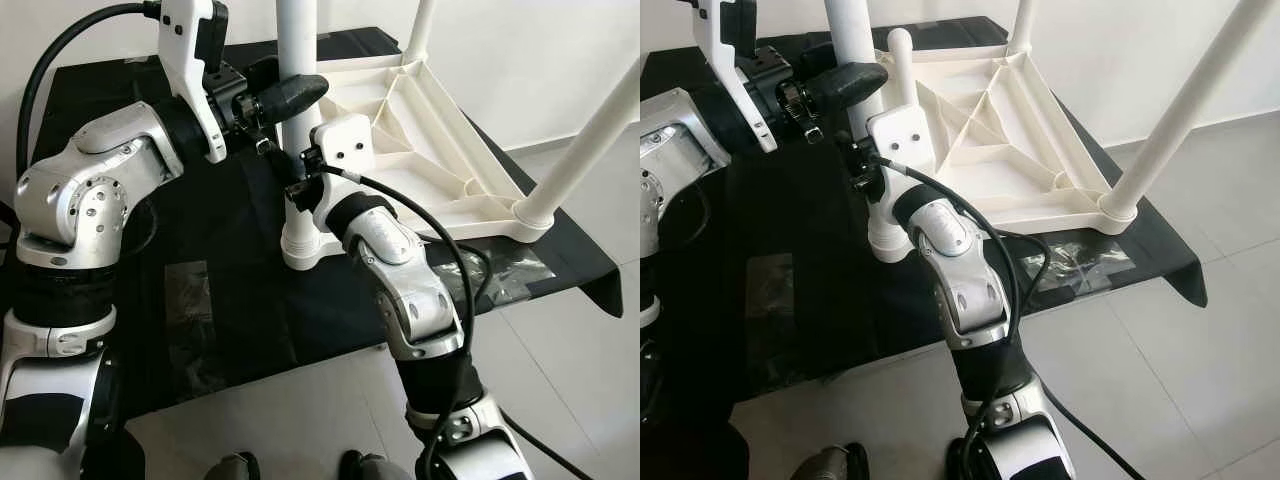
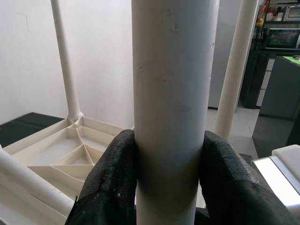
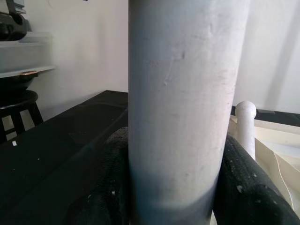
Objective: Building children table
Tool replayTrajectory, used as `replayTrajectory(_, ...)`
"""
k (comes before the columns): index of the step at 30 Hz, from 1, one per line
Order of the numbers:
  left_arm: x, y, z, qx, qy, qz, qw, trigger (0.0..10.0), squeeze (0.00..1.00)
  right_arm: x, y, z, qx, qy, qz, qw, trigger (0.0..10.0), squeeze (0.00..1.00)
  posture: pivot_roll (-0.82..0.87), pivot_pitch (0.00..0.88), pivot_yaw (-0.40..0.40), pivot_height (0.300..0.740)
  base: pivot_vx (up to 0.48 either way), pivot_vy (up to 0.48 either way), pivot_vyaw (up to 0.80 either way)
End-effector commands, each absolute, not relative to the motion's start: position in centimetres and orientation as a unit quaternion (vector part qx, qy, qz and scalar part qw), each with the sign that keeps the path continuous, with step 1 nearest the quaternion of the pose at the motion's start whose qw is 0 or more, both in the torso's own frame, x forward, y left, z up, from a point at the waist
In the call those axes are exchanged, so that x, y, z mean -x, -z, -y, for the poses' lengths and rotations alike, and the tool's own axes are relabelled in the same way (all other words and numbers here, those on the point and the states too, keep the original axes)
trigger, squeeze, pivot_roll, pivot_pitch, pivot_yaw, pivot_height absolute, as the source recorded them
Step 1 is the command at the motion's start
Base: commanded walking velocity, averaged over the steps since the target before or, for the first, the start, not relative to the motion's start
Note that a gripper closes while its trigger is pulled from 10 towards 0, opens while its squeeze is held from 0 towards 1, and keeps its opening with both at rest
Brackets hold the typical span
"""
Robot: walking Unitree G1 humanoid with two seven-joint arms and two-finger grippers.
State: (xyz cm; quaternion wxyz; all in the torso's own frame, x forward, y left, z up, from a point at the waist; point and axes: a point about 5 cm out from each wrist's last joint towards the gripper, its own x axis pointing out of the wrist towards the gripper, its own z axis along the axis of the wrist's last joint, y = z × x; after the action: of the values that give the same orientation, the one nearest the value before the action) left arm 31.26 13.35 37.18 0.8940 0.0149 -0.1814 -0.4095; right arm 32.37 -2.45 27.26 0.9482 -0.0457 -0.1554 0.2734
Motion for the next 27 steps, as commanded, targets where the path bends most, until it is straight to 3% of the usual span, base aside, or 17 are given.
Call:
replayTrajectory(1,-31.0,-37.5,-12.6,-0.019,0.427,0.183,0.886,0.0,0.0,-33.1,-25.7,1.7,0.056,-0.304,0.114,0.944,10.0,0.0,-0.09,0.192,-0.035,0.74,0.0,0.0,0.0)
replayTrajectory(2,-30.9,-37.5,-12.6,-0.019,0.427,0.182,0.885,0.0,0.0,-33.7,-26.7,2.1,0.053,-0.331,0.126,0.934,10.0,1.0,-0.09,0.191,-0.035,0.74,0.0,0.0,0.0)
replayTrajectory(4,-30.9,-37.5,-12.6,-0.019,0.427,0.182,0.885,0.0,0.0,-33.7,-26.7,2.1,0.053,-0.331,0.126,0.934,10.0,1.0,-0.09,0.191,-0.035,0.74,0.0,0.0,0.0)
replayTrajectory(7,-30.9,-37.4,-12.6,-0.021,0.429,0.181,0.885,0.0,0.0,-35.1,-29.8,3.7,0.063,-0.448,0.154,0.879,10.0,1.0,-0.08,0.19,-0.037,0.74,0.0,0.0,0.0)
replayTrajectory(8,-30.9,-37.4,-12.6,-0.021,0.429,0.181,0.885,0.0,0.0,-35.1,-29.8,3.7,0.063,-0.448,0.154,0.879,10.0,1.0,-0.08,0.19,-0.037,0.74,0.0,0.0,0.0)
replayTrajectory(9,-30.9,-37.4,-12.6,-0.022,0.429,0.181,0.885,0.0,0.0,-35.2,-30.6,4.2,0.076,-0.499,0.158,0.849,10.0,1.0,-0.08,0.192,-0.038,0.74,0.0,0.0,0.0)
replayTrajectory(10,-30.9,-37.4,-12.6,-0.022,0.429,0.181,0.885,0.0,0.0,-35.2,-30.6,4.2,0.076,-0.499,0.158,0.849,10.0,1.0,-0.08,0.192,-0.038,0.74,0.0,0.0,0.0)
replayTrajectory(11,-30.8,-37.4,-12.6,-0.022,0.43,0.18,0.885,0.0,0.0,-35.2,-31.2,4.9,0.095,-0.536,0.161,0.823,10.0,1.0,-0.08,0.191,-0.039,0.74,0.0,0.0,0.0)
replayTrajectory(12,-30.8,-37.4,-12.6,-0.022,0.43,0.18,0.885,0.0,0.0,-35.2,-31.2,4.9,0.095,-0.536,0.161,0.823,10.0,1.0,-0.08,0.191,-0.039,0.74,0.0,0.0,0.0)
replayTrajectory(13,-30.7,-37.4,-12.6,-0.024,0.43,0.18,0.884,0.0,0.0,-35.3,-31.7,5.5,0.117,-0.569,0.161,0.798,10.0,1.0,-0.07,0.194,-0.04,0.74,0.0,0.0,0.0)
replayTrajectory(14,-30.6,-37.5,-12.6,-0.025,0.431,0.179,0.884,0.0,0.0,-35.5,-32.1,6.0,0.135,-0.602,0.158,0.771,10.0,0.0,-0.06,0.195,-0.041,0.74,0.0,0.0,0.0)
replayTrajectory(17,-30.6,-37.4,-12.6,-0.026,0.432,0.178,0.884,0.0,0.0,-35.7,-32.3,6.4,0.143,-0.624,0.152,0.753,10.0,0.0,-0.06,0.195,-0.042,0.74,0.0,0.0,0.0)
replayTrajectory(19,-30.5,-37.4,-12.6,-0.027,0.433,0.177,0.883,0.0,0.0,-36.0,-32.4,6.7,0.159,-0.658,0.135,0.724,10.0,0.0,-0.04,0.2,-0.042,0.74,0.0,0.0,0.0)
replayTrajectory(26,-30.4,-37.4,-12.6,-0.029,0.433,0.175,0.884,0.0,0.0,-36.5,-32.5,6.8,0.158,-0.668,0.122,0.716,10.0,0.0,-0.03,0.205,-0.045,0.74,0.0,0.0,0.0)
replayTrajectory(27,-30.3,-37.4,-12.5,-0.031,0.433,0.174,0.884,0.0,0.0,-36.7,-32.5,6.8,0.15,-0.668,0.12,0.719,1.3,0.0,-0.02,0.211,-0.046,0.74,0.0,0.0,0.0)
